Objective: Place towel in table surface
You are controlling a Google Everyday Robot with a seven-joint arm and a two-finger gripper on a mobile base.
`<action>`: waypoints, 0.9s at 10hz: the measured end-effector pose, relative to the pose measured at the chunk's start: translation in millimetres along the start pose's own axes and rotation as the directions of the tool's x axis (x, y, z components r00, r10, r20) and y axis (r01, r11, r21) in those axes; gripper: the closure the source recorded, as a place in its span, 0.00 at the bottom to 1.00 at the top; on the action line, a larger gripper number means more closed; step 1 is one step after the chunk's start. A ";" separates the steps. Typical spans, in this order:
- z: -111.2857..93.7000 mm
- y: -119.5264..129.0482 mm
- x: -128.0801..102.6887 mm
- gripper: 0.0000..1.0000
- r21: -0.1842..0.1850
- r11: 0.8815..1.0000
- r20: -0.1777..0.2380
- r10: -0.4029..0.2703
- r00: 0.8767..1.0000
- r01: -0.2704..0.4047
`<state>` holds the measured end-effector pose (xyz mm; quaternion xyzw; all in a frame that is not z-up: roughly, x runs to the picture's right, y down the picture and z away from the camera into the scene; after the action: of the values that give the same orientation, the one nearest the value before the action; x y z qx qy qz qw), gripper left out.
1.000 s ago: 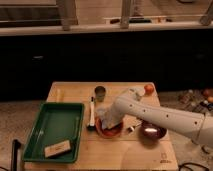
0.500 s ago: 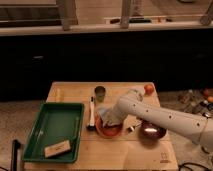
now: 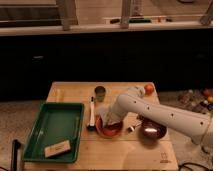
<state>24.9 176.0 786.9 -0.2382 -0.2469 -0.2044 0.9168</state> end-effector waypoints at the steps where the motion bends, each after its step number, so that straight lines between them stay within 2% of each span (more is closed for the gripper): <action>1: -9.4 -2.2 -5.7 1.00 -0.010 0.999 0.001 -0.037 0.999 0.037; 5: -36.0 -7.5 -24.5 1.00 -0.041 0.988 -0.005 -0.148 0.989 0.147; 9: -61.2 -9.2 -39.8 1.00 -0.072 0.969 -0.008 -0.236 0.972 0.235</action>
<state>10.5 146.0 721.3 -0.2379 -0.2584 -0.3223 0.8791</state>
